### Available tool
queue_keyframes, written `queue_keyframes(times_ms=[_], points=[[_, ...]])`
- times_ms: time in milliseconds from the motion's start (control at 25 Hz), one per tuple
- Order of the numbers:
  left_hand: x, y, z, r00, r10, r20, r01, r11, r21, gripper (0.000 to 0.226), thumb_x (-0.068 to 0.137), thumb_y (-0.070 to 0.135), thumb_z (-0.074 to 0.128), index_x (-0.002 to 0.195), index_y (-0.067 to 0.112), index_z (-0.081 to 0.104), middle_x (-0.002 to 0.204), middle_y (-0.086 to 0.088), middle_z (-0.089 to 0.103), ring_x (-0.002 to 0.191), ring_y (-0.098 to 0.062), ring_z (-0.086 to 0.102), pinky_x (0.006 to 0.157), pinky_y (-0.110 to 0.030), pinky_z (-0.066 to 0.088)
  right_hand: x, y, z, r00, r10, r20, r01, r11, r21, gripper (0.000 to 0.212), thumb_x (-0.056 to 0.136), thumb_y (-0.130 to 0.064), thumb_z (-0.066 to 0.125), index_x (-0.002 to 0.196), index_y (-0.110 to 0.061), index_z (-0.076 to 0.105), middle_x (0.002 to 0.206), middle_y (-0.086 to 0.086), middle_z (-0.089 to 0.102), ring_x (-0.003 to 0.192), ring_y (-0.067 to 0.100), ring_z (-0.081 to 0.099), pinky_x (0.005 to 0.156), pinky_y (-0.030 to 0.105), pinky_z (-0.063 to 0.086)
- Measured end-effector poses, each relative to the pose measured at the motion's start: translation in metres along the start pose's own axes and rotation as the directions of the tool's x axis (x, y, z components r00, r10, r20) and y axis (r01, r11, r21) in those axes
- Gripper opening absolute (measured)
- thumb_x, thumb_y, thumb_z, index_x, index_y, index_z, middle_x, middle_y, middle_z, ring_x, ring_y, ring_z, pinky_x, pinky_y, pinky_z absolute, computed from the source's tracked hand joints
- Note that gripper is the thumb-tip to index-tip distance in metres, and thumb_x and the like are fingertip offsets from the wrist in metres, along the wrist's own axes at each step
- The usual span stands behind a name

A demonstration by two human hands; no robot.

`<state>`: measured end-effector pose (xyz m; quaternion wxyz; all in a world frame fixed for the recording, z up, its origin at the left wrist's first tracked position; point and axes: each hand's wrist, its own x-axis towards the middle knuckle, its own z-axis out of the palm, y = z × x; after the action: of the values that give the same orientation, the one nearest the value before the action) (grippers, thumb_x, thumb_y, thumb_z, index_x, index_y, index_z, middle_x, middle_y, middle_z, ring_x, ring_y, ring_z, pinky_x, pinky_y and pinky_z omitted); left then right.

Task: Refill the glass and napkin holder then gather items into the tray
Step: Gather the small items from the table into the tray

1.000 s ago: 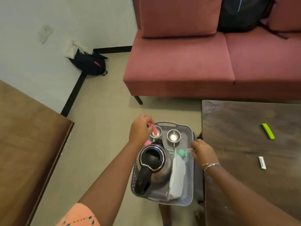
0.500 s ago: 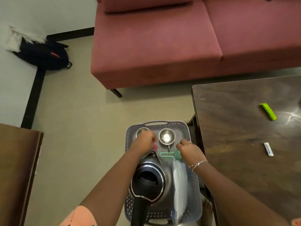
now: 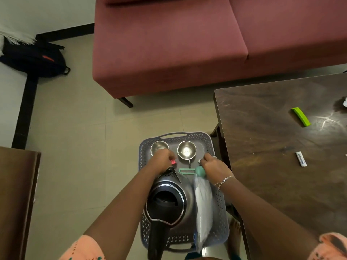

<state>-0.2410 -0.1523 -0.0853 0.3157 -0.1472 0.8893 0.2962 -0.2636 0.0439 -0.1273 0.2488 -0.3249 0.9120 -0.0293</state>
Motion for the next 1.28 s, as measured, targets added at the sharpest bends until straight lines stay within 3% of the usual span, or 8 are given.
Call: queue_keyframes(times_ms=[160,320,480,600,800,1040,1160,1280], points=[[-0.021,-0.002,-0.006,0.991,-0.018,-0.131,-0.002,0.988,-0.154,0.033,0.083,-0.009,0.045,0.106,0.003,0.066,0.109,-0.017,0.066,0.099,-0.030,0.061,0.092,-0.037,0.048,-0.011,0.000,-0.001,0.985,-0.002,-0.170,0.014,0.997,0.069,0.026,0.060,0.013,0.070,0.082,0.003,0.061,0.084,0.020,0.058,0.061,0.039,0.060,0.045,0.037,0.050],[-0.056,0.004,-0.015,0.936,-0.050,-0.349,0.018,0.995,-0.095,0.027,0.088,0.004,0.047,0.102,0.015,0.067,0.098,-0.010,0.071,0.083,-0.027,0.063,0.074,-0.034,0.050,-0.044,0.001,-0.012,0.972,0.021,-0.233,0.007,0.993,0.119,0.037,0.043,0.014,0.076,0.073,-0.002,0.064,0.069,0.012,0.060,0.047,0.030,0.057,0.030,0.029,0.045],[-0.106,0.026,-0.027,0.725,-0.051,-0.687,0.008,0.998,-0.066,0.017,0.089,0.010,0.051,0.096,0.013,0.066,0.087,-0.006,0.069,0.075,-0.023,0.059,0.061,-0.027,0.038,-0.080,0.014,-0.027,0.949,0.043,-0.312,-0.002,0.992,0.129,0.036,0.043,0.005,0.082,0.071,-0.010,0.066,0.070,0.004,0.062,0.052,0.020,0.058,0.032,0.020,0.040],[-0.131,0.053,-0.016,0.610,0.074,-0.789,-0.084,0.996,0.028,0.012,0.086,0.007,0.054,0.090,0.010,0.065,0.082,-0.005,0.067,0.077,-0.025,0.060,0.057,-0.029,0.041,-0.104,0.034,-0.036,0.925,0.060,-0.375,-0.011,0.991,0.131,0.032,0.045,0.004,0.081,0.066,-0.010,0.063,0.067,0.004,0.060,0.051,0.021,0.056,0.033,0.019,0.038],[-0.145,0.123,0.036,0.592,0.350,-0.726,-0.281,0.934,0.221,0.027,0.084,0.019,0.042,0.087,0.009,0.067,0.076,-0.004,0.068,0.070,-0.022,0.061,0.057,-0.031,0.051,-0.150,0.100,-0.043,0.906,0.092,-0.413,-0.065,0.995,0.078,0.035,0.040,-0.004,0.084,0.069,-0.011,0.065,0.068,0.004,0.062,0.054,0.023,0.059,0.038,0.020,0.041],[-0.141,0.252,0.112,0.700,0.354,-0.620,-0.308,0.933,0.186,0.026,0.081,0.023,0.040,0.084,0.016,0.065,0.075,0.001,0.067,0.070,-0.018,0.062,0.058,-0.029,0.052,-0.217,0.227,-0.057,0.862,0.128,-0.491,-0.087,0.991,0.105,0.010,0.058,-0.012,0.062,0.068,-0.014,0.065,0.067,0.002,0.061,0.052,0.022,0.059,0.038,0.019,0.040],[-0.121,0.330,0.147,0.726,0.403,-0.557,-0.337,0.915,0.223,0.025,0.080,0.024,0.039,0.077,0.017,0.063,0.072,0.003,0.065,0.068,-0.020,0.059,0.058,-0.027,0.044,-0.255,0.302,-0.067,0.828,0.143,-0.543,-0.111,0.990,0.092,0.023,0.069,-0.021,0.040,0.065,-0.014,0.062,0.066,0.002,0.059,0.053,0.021,0.057,0.039,0.020,0.041],[-0.089,0.405,0.178,0.734,0.485,-0.475,-0.367,0.872,0.324,0.026,0.080,0.028,0.039,0.070,0.018,0.061,0.068,0.003,0.063,0.065,-0.022,0.060,0.052,-0.034,0.048,-0.291,0.376,-0.073,0.794,0.216,-0.568,-0.169,0.976,0.134,0.028,0.071,-0.023,0.037,0.066,-0.013,0.062,0.067,0.003,0.059,0.055,0.023,0.058,0.040,0.021,0.044]])
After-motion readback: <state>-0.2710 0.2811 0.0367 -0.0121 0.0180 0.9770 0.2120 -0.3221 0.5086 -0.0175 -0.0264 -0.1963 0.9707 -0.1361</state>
